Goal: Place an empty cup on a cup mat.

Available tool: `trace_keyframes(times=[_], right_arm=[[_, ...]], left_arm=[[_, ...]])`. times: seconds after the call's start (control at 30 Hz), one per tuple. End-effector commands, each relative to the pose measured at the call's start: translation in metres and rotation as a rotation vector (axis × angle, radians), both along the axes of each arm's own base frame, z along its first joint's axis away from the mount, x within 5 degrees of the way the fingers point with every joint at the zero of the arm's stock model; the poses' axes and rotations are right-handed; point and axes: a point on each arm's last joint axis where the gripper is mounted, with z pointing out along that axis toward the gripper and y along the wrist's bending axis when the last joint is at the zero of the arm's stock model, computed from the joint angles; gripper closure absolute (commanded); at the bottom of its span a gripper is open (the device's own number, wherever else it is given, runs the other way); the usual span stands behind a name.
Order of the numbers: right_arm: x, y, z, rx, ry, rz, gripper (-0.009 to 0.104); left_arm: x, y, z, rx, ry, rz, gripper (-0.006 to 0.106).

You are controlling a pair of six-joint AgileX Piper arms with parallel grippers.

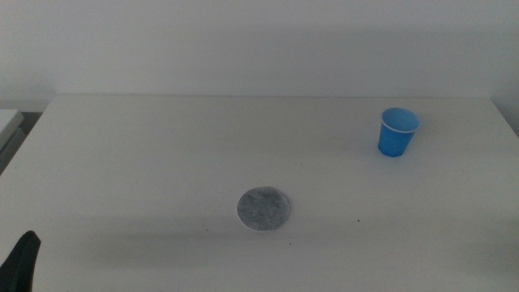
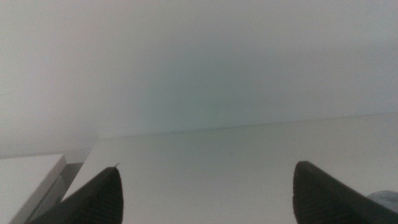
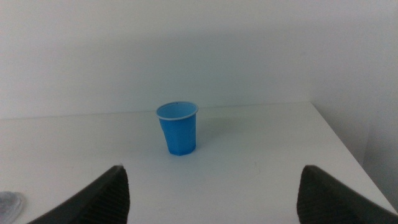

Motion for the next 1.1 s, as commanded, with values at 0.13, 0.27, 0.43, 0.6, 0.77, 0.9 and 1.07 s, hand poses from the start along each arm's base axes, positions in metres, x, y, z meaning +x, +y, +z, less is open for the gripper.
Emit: trace_keyframes(times=[0.13,0.27,0.43,0.6,0.77,0.9,1.07], right_arm=[[0.0,0.0,0.004,-0.016,-0.059,-0.002,0.009],[0.007,0.0,0.013,-0.008,-0.023,-0.001,0.009],[0.038,0.001,0.054,-0.02,0.109,-0.002,0.009],[0.091,0.001,0.096,-0.031,0.439,-0.014,0.009],[0.141,0.001,0.13,-0.043,0.731,-0.03,0.009],[0.175,0.002,0.148,-0.036,0.748,-0.035,0.009],[0.199,0.003,0.149,-0.03,0.753,-0.032,0.009]], left_arm=[[0.0,0.0,0.001,-0.007,-0.009,-0.004,0.007],[0.0,0.0,0.001,-0.007,-0.009,-0.004,0.007],[0.0,0.0,0.001,-0.007,-0.009,-0.004,0.007],[0.0,0.0,0.001,-0.007,-0.009,-0.004,0.007],[0.0,0.0,0.001,-0.007,-0.009,-0.004,0.007],[0.0,0.0,0.001,-0.007,-0.009,-0.004,0.007],[0.0,0.0,0.001,-0.007,-0.009,-0.004,0.007]])
